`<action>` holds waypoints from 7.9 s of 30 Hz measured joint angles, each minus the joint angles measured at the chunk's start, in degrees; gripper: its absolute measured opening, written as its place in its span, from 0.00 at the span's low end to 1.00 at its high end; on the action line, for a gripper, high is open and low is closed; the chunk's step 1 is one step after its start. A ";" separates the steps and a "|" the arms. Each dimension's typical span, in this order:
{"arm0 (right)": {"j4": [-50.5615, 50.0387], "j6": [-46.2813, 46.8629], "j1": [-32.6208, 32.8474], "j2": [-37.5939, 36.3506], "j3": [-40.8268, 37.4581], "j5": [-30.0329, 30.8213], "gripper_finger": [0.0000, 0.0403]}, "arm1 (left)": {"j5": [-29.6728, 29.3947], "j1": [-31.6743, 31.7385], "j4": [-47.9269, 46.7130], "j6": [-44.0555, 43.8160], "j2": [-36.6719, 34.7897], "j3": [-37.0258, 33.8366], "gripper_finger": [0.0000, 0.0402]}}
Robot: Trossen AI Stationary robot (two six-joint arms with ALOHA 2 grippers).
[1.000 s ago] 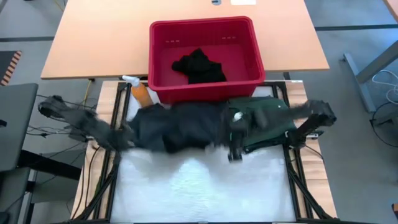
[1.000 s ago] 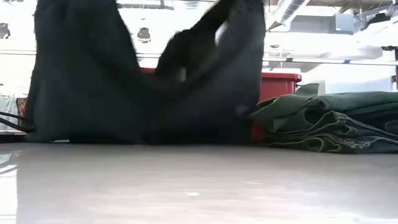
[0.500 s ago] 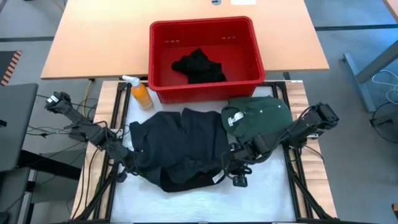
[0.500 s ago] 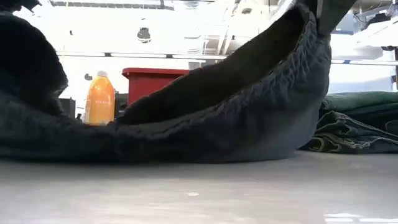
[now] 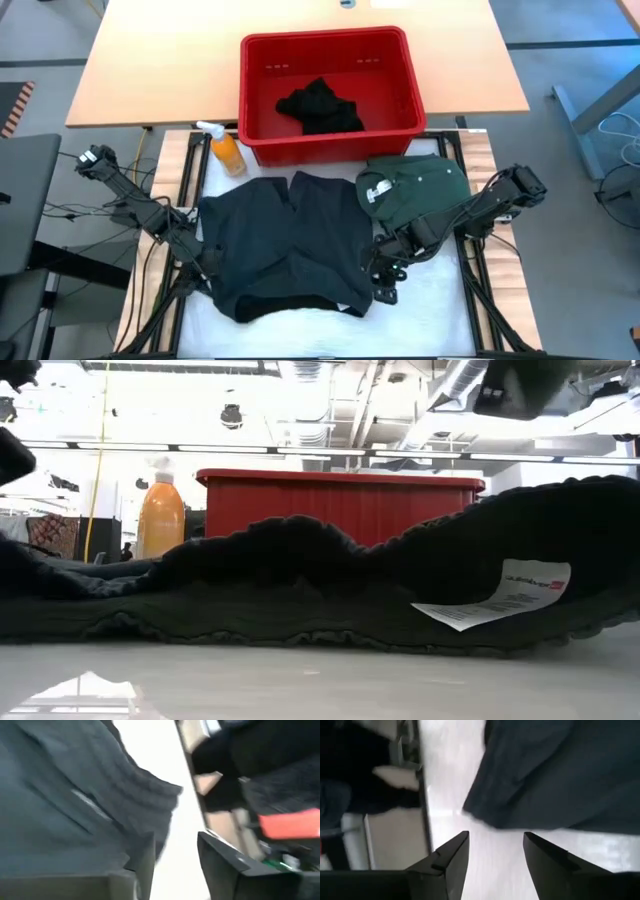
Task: Fold Laundry from Bin
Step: Fold the dark blue shorts
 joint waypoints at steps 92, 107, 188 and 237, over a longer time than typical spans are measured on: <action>12.90 53.59 -6.74 14.51 -16.98 33.77 0.49 | -24.52 7.44 38.39 20.70 56.28 33.57 0.22; 15.62 43.43 -8.99 14.69 -17.03 32.11 0.45 | -13.13 11.73 3.38 12.19 90.45 79.13 0.44; 46.65 -1.16 -16.10 20.60 11.04 29.00 0.05 | -64.11 -18.63 -57.05 -62.43 77.52 91.17 0.00; -10.15 -36.07 -7.92 44.10 53.93 -10.07 0.59 | -42.48 -26.36 -54.28 -72.00 77.10 69.44 0.25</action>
